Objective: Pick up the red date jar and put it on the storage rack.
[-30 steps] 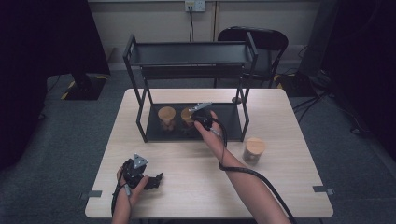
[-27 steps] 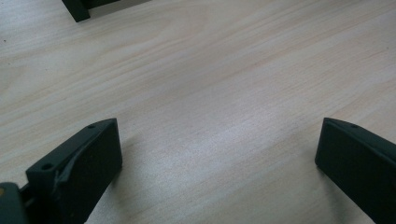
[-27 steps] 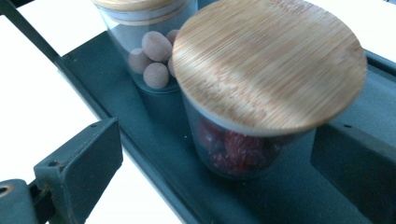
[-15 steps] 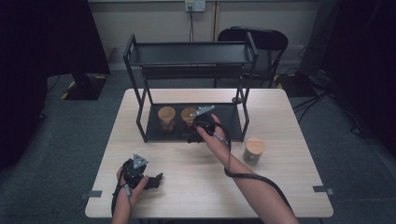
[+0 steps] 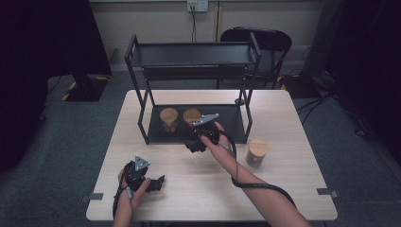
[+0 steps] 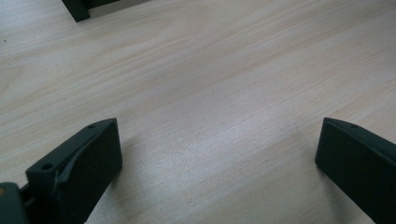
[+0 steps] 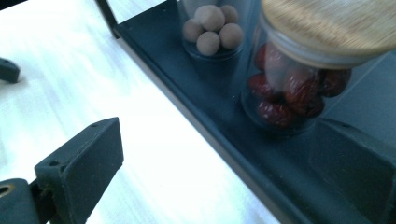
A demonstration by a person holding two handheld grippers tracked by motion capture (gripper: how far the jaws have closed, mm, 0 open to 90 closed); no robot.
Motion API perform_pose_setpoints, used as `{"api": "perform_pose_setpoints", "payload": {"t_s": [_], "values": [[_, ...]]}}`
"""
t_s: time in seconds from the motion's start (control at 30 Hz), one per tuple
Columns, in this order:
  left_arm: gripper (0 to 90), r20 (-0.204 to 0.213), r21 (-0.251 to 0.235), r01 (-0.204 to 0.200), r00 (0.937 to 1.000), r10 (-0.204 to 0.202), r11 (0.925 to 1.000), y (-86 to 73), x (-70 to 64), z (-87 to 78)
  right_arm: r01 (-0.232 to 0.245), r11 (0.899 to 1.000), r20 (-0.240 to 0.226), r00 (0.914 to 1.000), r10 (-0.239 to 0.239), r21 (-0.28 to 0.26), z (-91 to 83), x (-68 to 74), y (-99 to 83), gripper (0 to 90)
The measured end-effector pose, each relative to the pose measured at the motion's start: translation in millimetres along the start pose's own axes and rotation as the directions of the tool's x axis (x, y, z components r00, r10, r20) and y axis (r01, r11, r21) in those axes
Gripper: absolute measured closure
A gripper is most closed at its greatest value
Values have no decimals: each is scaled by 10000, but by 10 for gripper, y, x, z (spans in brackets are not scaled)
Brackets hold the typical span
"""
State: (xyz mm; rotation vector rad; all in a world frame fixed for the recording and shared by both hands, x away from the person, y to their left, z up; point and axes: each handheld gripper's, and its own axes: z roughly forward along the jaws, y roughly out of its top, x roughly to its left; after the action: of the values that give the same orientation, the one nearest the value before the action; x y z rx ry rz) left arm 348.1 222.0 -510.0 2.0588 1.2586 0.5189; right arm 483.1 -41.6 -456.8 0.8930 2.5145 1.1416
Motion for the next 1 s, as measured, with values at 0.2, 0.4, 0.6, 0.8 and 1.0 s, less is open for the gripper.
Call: {"api": "perform_pose_setpoints", "payload": {"t_s": [0.2,0.4,0.6,0.8,1.0], "values": [[2,-2,6,-11,10000,11,10000,0,1,0,-1,10000,-199,9998,-1,-68,-78,30,-78,21],[2,-2,5,-12,10000,12,10000,0,1,0,40,9999,-278,9996,-43,-97,-140,34,-180,21],[2,-4,5,-14,10000,14,10000,0,1,0,74,9999,-336,9994,-77,-105,-200,49,-291,21],[2,-1,5,-11,10000,11,10000,0,1,0,214,9997,-417,9989,-217,-87,-255,80,-380,22],[2,-2,4,-10,10000,10,10000,0,0,0,399,9992,-516,9979,-397,24,-308,111,-472,22]]}}
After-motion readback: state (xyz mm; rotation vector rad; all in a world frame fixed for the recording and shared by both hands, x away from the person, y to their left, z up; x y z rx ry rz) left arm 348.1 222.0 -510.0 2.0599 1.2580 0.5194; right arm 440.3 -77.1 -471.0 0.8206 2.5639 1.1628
